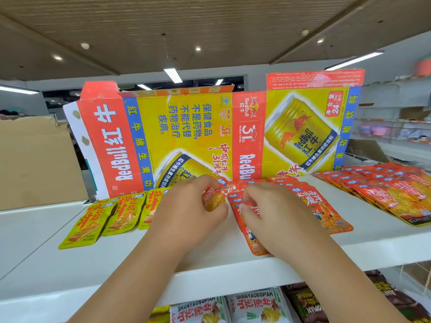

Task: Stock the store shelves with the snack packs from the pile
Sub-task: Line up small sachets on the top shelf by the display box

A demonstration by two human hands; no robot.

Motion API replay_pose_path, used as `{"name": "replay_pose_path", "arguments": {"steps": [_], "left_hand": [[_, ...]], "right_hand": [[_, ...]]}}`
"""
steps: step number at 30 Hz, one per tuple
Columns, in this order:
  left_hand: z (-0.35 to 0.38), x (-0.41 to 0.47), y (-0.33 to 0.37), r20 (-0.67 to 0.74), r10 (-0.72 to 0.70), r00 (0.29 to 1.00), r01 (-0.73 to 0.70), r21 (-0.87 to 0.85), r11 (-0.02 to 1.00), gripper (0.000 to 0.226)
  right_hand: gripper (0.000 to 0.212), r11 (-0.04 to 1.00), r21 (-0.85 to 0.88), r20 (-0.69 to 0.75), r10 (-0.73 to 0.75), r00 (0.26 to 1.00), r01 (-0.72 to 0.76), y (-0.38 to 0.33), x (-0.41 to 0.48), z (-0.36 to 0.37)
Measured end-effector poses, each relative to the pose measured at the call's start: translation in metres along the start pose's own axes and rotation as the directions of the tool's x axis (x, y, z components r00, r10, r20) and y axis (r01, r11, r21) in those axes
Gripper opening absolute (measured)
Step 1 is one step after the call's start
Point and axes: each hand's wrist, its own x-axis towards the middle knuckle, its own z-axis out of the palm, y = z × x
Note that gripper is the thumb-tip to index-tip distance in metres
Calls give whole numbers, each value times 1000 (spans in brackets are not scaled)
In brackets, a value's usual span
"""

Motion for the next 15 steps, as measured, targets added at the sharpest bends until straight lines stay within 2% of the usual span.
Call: {"name": "replay_pose_path", "arguments": {"steps": [3, 6, 14, 15], "left_hand": [[-1, 0, 2, -86, 51, 995, -51, 6, 999, 37], [-2, 0, 1, -144, 90, 986, -94, -20, 995, 43], [-9, -3, 1, -215, 200, 956, -244, -204, 948, 34], [-10, -4, 0, -204, 207, 957, -251, -219, 943, 34]], "right_hand": [[10, 998, -6, 22, -65, 998, 65, -13, 6, 1], [13, 998, -11, 13, -70, 997, 70, -22, 10, 2], [11, 984, 157, -46, 89, 995, -81, -38, 17, -13], [20, 981, 158, -53, 119, 991, -109, -39, 18, -14]]}}
